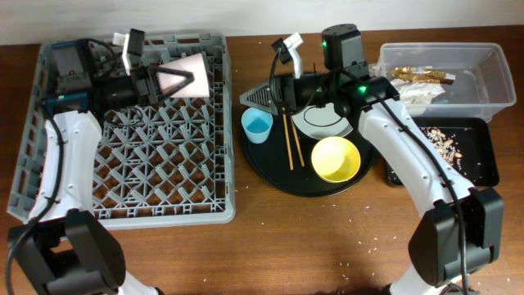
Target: Sort waste into correct bins and load items into the dishwasher rack
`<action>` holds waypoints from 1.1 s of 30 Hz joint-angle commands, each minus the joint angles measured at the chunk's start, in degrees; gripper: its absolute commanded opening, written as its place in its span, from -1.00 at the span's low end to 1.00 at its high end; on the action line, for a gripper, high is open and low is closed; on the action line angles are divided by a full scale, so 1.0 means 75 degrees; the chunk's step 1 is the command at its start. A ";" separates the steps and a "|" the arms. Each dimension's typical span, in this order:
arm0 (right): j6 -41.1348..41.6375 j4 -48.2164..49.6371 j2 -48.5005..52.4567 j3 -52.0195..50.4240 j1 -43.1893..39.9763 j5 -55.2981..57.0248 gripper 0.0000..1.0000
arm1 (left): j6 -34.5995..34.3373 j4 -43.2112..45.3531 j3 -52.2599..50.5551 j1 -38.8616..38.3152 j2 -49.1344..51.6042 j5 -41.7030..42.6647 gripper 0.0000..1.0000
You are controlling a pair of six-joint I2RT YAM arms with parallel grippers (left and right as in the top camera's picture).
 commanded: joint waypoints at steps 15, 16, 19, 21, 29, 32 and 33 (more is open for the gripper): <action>-0.1740 -0.3252 0.0058 0.0015 -0.1743 0.2908 0.97 | -0.0679 -0.6373 0.1078 -0.3477 -0.0277 -1.1290 0.10; -0.1740 -0.3249 0.0058 0.0015 -0.1743 0.2908 0.97 | -0.0682 -0.6309 0.0956 -0.3480 -0.0236 -1.1290 0.10; -0.1737 -0.3249 0.0058 0.0015 -0.1743 0.2906 0.97 | -0.0679 -0.5724 0.0326 -0.3509 -0.0128 -1.1191 0.10; -0.1737 -0.3270 0.0058 0.0015 -0.1743 0.2906 0.97 | -0.0676 -0.5493 0.0023 -0.3526 -0.0122 -1.1115 0.10; -0.1737 -0.3334 0.0058 0.0015 -0.1652 0.2908 0.97 | -0.0676 -0.4639 -0.0825 -0.3864 -0.0082 -1.1115 0.09; -0.1737 -0.3308 0.0058 0.0015 -0.1440 0.3013 0.98 | -0.0676 -0.4328 -0.1195 -0.3891 -0.0067 -1.1223 0.11; -0.1737 -0.3296 0.0058 0.0015 -0.1343 0.3156 0.99 | -0.0676 -0.4278 -0.1279 -0.3891 -0.0067 -1.1360 0.40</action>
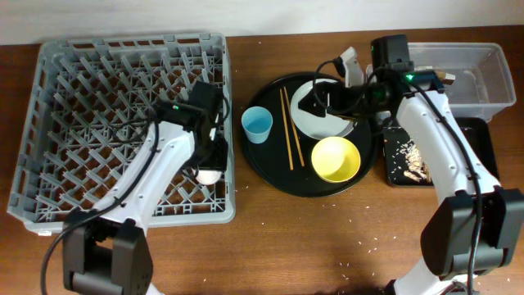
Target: Sort waste into correct bins and load items into the dishwasher rack
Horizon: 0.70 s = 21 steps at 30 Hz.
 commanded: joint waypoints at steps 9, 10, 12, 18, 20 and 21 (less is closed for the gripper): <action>0.1244 0.0318 0.0041 0.0006 0.1256 0.1982 0.80 | -0.0073 -0.0245 0.0758 -0.0017 0.0096 -0.0280 0.94; 0.1416 0.0405 0.0041 0.0006 0.1338 0.2148 0.79 | -0.0073 -0.0431 0.1125 -0.0015 0.0096 -0.0277 0.94; 0.1915 0.0662 0.0128 0.0006 0.1606 0.2766 0.75 | -0.0096 -0.0764 0.1868 0.0050 0.0096 -0.0265 0.94; 0.2739 0.1711 0.1198 0.0006 0.2174 0.3040 0.56 | -0.0312 -0.0682 0.3077 0.0924 0.0099 0.0997 0.94; 0.2769 0.1985 0.1614 0.0006 0.2206 0.3037 0.37 | -0.0335 -0.0662 0.3069 0.1078 0.0099 0.0991 0.94; 0.2769 0.2063 0.1769 0.0006 0.2203 0.3037 0.25 | -0.0332 -0.0659 0.3069 0.1090 0.0099 0.0988 0.94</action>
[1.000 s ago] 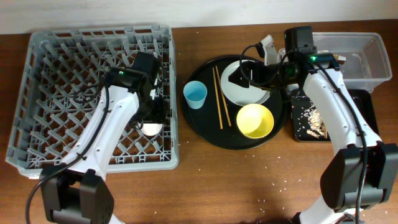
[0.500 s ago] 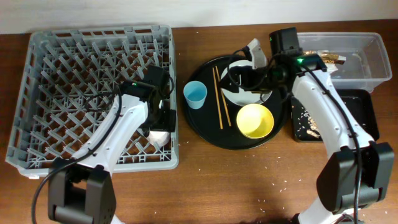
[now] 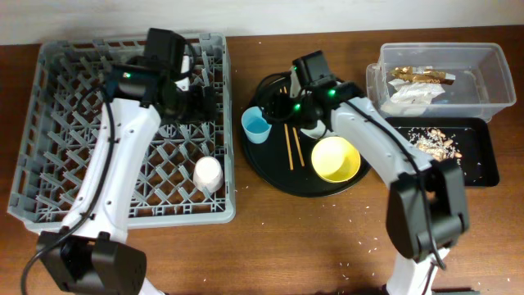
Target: Sort waste into correct bins and load items into the dishwasher rack
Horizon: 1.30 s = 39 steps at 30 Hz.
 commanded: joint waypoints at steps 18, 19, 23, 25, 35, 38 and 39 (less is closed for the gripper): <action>-0.1649 -0.0405 -0.1017 0.0000 -0.2276 -0.5939 -0.92 | 0.1402 0.0889 0.0073 0.0370 0.0006 0.5729 0.99; -0.1676 -0.0224 -0.1017 0.0000 -0.2259 -0.6257 -0.92 | 0.1405 0.1011 0.0073 0.0446 0.0006 0.6286 0.99; -0.1186 0.1072 -0.1017 0.0000 -0.2107 -0.7548 -0.92 | 0.1711 0.1445 0.0073 0.0764 0.0006 0.8757 0.99; -0.0632 0.1874 -0.1017 0.0000 -0.2034 -0.7842 -0.92 | 0.1708 0.1696 0.0073 0.0793 0.0006 0.9600 0.98; 0.1285 0.4453 -0.1017 0.0000 -0.1174 -0.8005 -0.92 | 0.1705 0.1740 0.0073 0.0796 0.0006 0.9652 0.99; 0.1343 0.4520 -0.1017 0.0000 -0.1000 -0.7965 -0.92 | 0.1705 0.1751 0.0073 0.0796 0.0006 0.9652 0.99; 0.1343 0.4535 -0.1017 0.0000 -0.0950 -0.7877 -0.92 | 0.1705 0.1757 0.0073 0.0796 0.0006 0.9652 0.99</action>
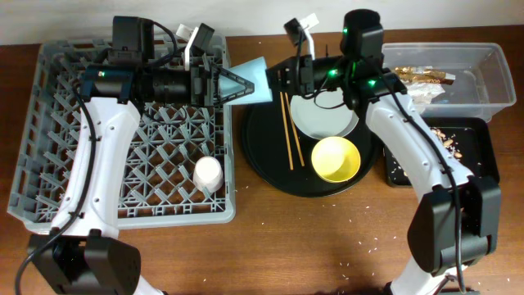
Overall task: Sort waste into correct bins and load items into the dishwasher rack
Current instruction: 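Carry the blue cup over the rack with left gripper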
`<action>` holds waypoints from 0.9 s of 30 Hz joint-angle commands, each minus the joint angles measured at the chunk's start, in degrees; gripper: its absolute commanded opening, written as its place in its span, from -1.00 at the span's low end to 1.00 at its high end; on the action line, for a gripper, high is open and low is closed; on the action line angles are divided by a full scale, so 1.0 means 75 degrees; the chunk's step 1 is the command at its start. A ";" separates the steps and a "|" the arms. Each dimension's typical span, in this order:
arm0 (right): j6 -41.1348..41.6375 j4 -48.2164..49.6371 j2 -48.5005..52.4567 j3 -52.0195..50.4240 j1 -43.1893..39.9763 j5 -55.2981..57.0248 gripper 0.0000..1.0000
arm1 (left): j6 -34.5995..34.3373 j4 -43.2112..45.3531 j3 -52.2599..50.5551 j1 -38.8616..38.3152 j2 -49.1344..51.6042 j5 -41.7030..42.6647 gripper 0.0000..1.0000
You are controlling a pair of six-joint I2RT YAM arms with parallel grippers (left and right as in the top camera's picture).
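My left gripper (232, 83) is shut on a light blue cup (252, 82), held on its side over the right rim of the grey dishwasher rack (49, 147). My right gripper (281, 78) hovers just right of the cup's mouth, above the back of the round black tray (262, 156); its fingers are too dark to read. A white cup (209, 173) stands mouth down in the rack's front right. On the tray lie a white plate (323, 116), a yellow bowl (336, 159) and a pair of chopsticks (288, 131).
A clear plastic bin (479, 82) with wrappers stands at the back right. In front of it sits a black rectangular tray (471, 156) strewn with food scraps. Crumbs dot the wooden table near the front.
The blue cup has left the round tray and is now in my left gripper at the rack's right rim. My right gripper has moved from over the plate to the tray's back edge.
First my left gripper held a white cup over the rack's back. Then it was low at the rack's front right with that cup. Later the cup stood alone there and the left arm was at the back. Now the left holds the blue cup.
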 commanded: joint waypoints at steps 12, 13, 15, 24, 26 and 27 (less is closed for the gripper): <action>0.0122 0.0082 0.0015 0.0029 0.0420 0.1061 -0.92 | 0.0146 0.0052 0.0076 0.0017 0.0006 0.0201 0.55; 0.0119 0.0082 0.0015 0.0029 0.0420 0.1078 -0.92 | 0.0146 0.0052 0.0076 0.0017 0.0006 0.0198 0.54; 0.0119 0.0082 0.0015 0.0029 0.0417 0.1078 -0.79 | 0.0149 0.0052 0.0076 0.0017 0.0006 0.0195 0.47; 0.0114 0.0073 0.0015 0.0029 0.0388 0.1049 0.27 | 0.0146 0.0152 0.0076 0.0035 0.0006 -0.0105 0.06; 0.0085 0.0055 0.0015 0.0029 0.0283 0.1046 0.31 | 0.0146 0.0157 0.0076 0.0178 0.0006 -0.0571 0.04; -0.0090 -0.0038 0.0015 0.0029 0.0172 0.1049 0.36 | 0.0146 0.0093 0.0076 0.0309 0.0006 -0.1160 0.04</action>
